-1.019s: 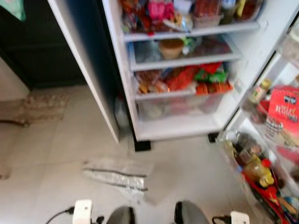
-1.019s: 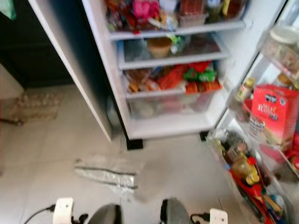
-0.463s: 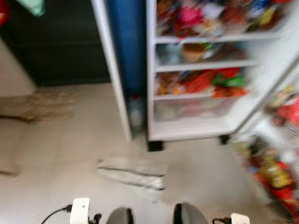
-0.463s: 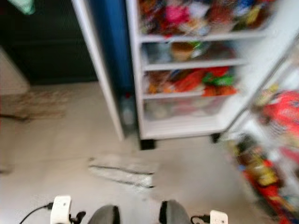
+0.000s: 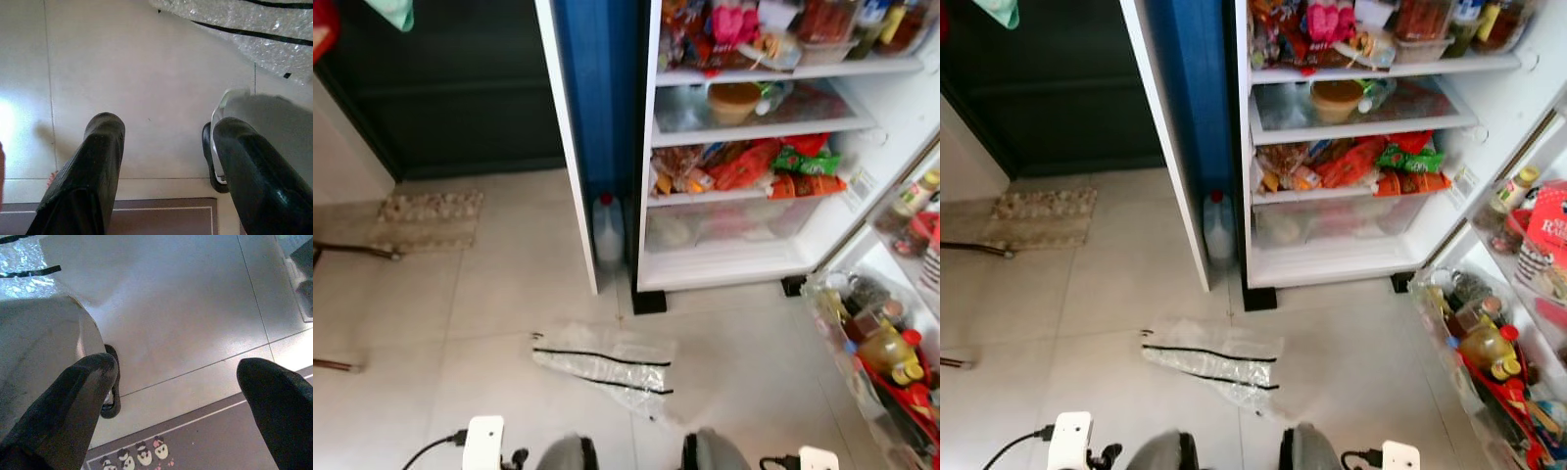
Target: Restocking fridge
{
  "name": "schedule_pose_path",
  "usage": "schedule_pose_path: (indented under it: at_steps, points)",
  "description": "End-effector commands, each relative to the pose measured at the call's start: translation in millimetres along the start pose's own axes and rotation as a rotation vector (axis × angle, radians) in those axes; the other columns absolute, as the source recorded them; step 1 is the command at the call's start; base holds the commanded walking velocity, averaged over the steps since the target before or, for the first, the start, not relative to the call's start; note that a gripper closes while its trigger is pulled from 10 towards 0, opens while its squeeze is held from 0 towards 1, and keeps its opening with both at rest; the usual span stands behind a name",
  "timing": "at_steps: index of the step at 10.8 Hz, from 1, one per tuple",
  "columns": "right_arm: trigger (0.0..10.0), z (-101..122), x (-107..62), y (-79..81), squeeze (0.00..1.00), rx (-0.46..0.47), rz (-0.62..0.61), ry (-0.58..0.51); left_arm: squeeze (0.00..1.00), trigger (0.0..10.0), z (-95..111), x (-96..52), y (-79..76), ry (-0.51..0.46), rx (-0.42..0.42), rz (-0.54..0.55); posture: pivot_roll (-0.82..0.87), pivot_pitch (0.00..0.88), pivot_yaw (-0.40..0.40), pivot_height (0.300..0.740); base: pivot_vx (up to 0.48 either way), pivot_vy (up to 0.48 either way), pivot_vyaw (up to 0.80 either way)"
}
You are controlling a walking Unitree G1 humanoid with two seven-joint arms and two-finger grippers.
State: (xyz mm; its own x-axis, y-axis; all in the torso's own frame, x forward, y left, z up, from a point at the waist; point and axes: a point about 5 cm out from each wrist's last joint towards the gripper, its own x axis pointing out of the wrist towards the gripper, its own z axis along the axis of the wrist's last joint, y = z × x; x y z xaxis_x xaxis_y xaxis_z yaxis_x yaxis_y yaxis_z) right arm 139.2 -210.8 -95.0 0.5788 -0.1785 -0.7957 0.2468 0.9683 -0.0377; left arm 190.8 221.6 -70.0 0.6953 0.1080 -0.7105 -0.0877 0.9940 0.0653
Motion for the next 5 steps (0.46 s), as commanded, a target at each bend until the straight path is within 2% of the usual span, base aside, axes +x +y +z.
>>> schedule_pose_path:
  at_steps: [1,3,5]
  points:
    - [10.0,-23.7,-6.7,42.5,0.00,-0.009,0.159,0.088,0.00,10.0,-11.3,-2.9,-0.4,0.042,0.008,-0.004,-0.01,0.175,0.066,0.703,0.000,0.000,0.00]
    - [10.0,-23.2,-6.6,42.6,0.00,-0.012,0.160,0.086,0.00,10.0,-10.3,-2.5,-2.0,0.041,0.013,-0.016,0.00,0.165,0.066,0.740,0.000,0.000,0.00]
    - [10.0,-23.0,-6.5,42.5,0.00,-0.012,0.159,0.086,0.00,10.0,-10.4,-2.3,-3.4,0.044,0.010,-0.023,0.00,0.164,0.065,0.740,0.000,0.000,0.00]
